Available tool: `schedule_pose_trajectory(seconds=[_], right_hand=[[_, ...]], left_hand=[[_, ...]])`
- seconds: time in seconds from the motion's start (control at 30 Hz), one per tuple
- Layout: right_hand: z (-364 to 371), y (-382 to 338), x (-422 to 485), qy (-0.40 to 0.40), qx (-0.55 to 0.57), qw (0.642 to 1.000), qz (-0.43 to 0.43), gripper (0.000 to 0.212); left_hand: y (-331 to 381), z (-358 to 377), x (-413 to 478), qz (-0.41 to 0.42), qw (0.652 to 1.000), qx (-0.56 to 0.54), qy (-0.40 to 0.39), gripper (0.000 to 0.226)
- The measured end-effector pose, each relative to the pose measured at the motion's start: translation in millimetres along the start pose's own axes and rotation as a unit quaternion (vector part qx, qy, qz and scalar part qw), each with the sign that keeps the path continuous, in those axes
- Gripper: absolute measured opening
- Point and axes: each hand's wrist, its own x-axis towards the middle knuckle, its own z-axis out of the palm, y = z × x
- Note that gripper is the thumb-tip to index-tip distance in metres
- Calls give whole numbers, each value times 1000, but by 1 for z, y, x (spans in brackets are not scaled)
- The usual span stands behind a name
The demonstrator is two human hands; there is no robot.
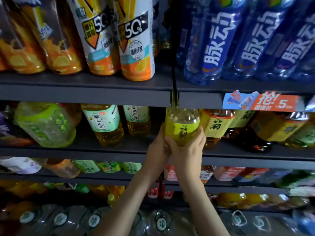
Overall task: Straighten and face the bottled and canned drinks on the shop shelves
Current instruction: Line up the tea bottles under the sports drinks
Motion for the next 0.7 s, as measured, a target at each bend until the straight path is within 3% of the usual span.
schedule_pose_trajectory(seconds=[0.1, 0.23, 0.37, 0.47, 0.57, 0.7], right_hand=[[-9, 10, 2, 15, -57, 998, -16, 72], [-31, 17, 4, 17, -21, 1000, -10, 53], [-81, 42, 7, 37, -27, 999, 19, 48], [-128, 74, 16, 64, -39, 995, 60, 47], [-170, 107, 31, 77, -24, 992, 94, 41], [-210, 155, 57, 71, -7, 992, 106, 37]], left_hand=[[-1, 7, 11, 25, 999, -34, -5, 50], [-7, 25, 22, 20, 998, -39, 44, 58], [0, 54, -7, -3, 980, 18, 198, 63], [25, 93, -40, 89, 951, 74, 286, 54], [49, 142, -54, 155, 953, 80, 247, 40], [81, 210, -47, 150, 964, 85, 201, 34]])
